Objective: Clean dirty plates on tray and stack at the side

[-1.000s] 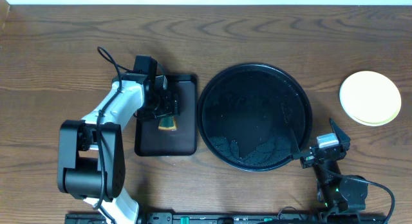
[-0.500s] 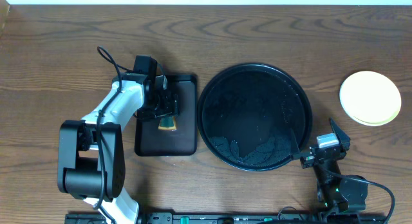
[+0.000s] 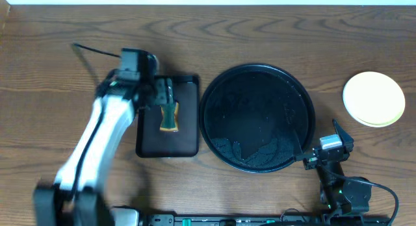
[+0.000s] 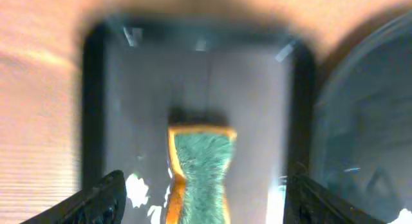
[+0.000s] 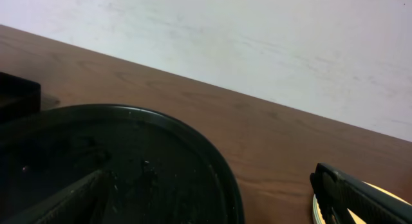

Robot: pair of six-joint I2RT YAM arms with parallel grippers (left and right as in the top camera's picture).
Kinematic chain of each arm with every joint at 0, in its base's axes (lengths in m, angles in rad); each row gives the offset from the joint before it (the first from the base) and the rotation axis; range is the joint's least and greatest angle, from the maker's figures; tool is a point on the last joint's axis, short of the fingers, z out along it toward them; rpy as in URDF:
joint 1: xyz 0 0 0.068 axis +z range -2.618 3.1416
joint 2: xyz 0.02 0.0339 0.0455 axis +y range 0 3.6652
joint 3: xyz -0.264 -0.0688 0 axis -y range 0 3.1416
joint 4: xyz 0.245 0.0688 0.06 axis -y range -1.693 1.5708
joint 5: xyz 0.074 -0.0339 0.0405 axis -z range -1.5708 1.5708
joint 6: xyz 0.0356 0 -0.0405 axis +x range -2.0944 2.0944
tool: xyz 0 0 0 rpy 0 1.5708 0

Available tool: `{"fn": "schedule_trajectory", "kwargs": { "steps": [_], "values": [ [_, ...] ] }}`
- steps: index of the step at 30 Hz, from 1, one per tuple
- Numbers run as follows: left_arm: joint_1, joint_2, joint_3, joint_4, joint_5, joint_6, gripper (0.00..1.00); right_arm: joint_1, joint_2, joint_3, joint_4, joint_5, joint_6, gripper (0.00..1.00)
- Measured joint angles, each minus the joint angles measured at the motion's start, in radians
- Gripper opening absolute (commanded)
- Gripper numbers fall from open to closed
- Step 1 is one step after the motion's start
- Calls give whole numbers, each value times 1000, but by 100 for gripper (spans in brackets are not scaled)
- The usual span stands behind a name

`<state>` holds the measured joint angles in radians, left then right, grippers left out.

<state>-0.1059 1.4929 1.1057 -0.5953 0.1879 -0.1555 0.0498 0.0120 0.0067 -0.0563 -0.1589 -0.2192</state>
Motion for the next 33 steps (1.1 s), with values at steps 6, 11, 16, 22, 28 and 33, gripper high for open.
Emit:
{"fn": "schedule_trajectory", "kwargs": {
  "steps": [6,11,16,22,28,33],
  "values": [
    [0,-351,0,2,-57,0,81,0,0,0,0,1,0,99],
    [7,-595,-16,3,-106,0,81,0,0,0,0,2,0,99],
    [48,-851,-153,-2,-128,0,81,0,0,0,0,2,0,99],
    [77,-1128,-415,30,-136,0,81,0,0,0,0,2,0,99],
    [78,-1361,-658,370,-135,-11,81,0,0,0,0,3,0,99],
    [78,-1454,-809,690,-136,-59,81,0,0,0,-1,3,0,99]
  ]
}}
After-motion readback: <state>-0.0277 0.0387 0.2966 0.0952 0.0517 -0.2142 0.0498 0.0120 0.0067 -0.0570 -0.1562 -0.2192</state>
